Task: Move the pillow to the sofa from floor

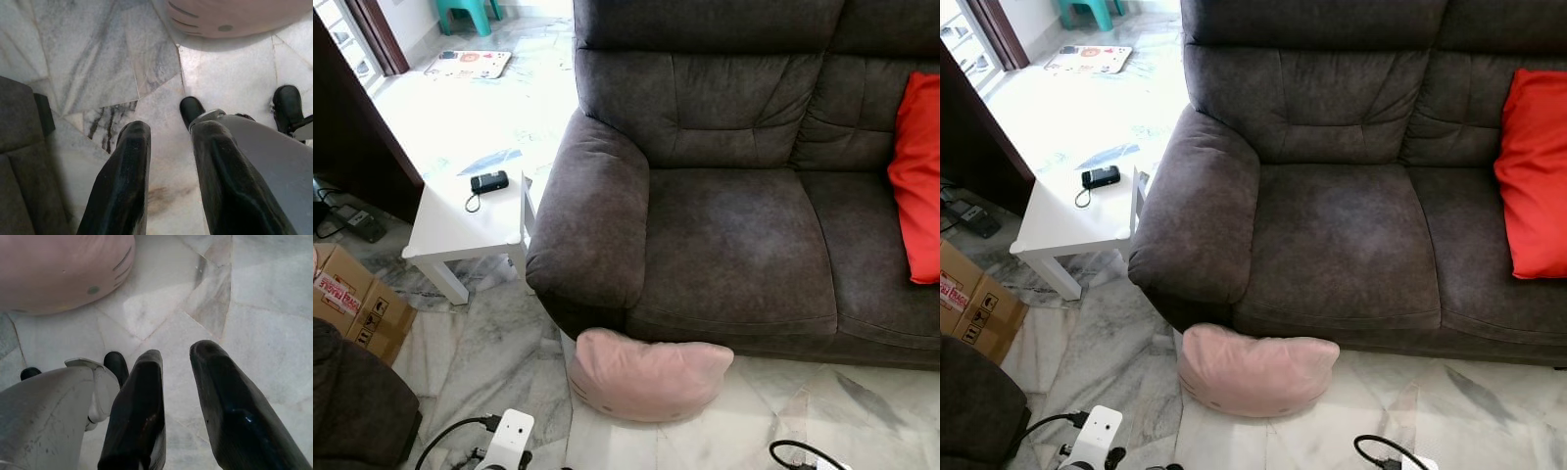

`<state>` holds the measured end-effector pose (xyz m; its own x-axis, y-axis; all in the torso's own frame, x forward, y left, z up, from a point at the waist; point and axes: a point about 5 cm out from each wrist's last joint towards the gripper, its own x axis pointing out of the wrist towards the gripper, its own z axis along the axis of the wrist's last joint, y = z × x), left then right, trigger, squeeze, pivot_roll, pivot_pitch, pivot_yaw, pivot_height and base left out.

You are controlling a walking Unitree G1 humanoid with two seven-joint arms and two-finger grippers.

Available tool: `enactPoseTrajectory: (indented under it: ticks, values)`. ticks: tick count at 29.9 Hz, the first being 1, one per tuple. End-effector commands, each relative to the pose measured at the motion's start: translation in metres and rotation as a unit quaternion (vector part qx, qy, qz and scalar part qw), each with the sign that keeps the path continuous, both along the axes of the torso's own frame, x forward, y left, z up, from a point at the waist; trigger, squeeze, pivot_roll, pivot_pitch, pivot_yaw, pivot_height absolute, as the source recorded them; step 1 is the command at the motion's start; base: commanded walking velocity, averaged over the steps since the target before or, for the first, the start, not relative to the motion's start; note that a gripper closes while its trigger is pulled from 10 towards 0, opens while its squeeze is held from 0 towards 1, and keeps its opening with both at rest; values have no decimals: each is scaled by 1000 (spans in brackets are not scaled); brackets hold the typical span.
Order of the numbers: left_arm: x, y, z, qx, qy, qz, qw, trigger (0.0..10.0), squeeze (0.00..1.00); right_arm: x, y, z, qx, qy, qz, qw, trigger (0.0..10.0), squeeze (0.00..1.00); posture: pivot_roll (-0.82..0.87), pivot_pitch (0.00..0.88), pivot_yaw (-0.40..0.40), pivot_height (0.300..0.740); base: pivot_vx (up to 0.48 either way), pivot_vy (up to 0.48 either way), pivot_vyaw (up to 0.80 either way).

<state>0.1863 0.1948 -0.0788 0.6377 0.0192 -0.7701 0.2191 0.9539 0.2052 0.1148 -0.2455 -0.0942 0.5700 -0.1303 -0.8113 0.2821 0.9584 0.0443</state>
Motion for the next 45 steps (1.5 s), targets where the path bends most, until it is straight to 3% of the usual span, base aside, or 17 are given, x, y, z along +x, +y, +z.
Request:
enactPoseTrajectory:
  ticks: [1,18,27,36,45]
  values:
    - [-6,-1,-3,0,10,-5,1000,10000,0,-10,-2,-2,1,9,-9,1000,10000,0,-45,138,-11,740,0,-334,-781]
    - [-4,0,-2,0,7,-10,1000,10000,0,-10,-3,-2,-4,11,-6,1000,10000,0,-45,138,-10,740,0,-34,0]
    - [-2,5,0,-3,-4,16,1000,10000,0,-10,-3,-2,-4,10,-6,1000,10000,0,-51,138,-8,740,0,0,0]
    - [-4,6,-1,-3,2,18,1000,10000,0,-10,-3,-2,-3,10,-11,1000,10000,0,-49,139,-10,740,0,398,-351]
    - [-7,7,-2,2,5,19,1000,10000,0,-9,-3,-2,-2,6,-7,1000,10000,0,-48,140,-10,740,0,0,0]
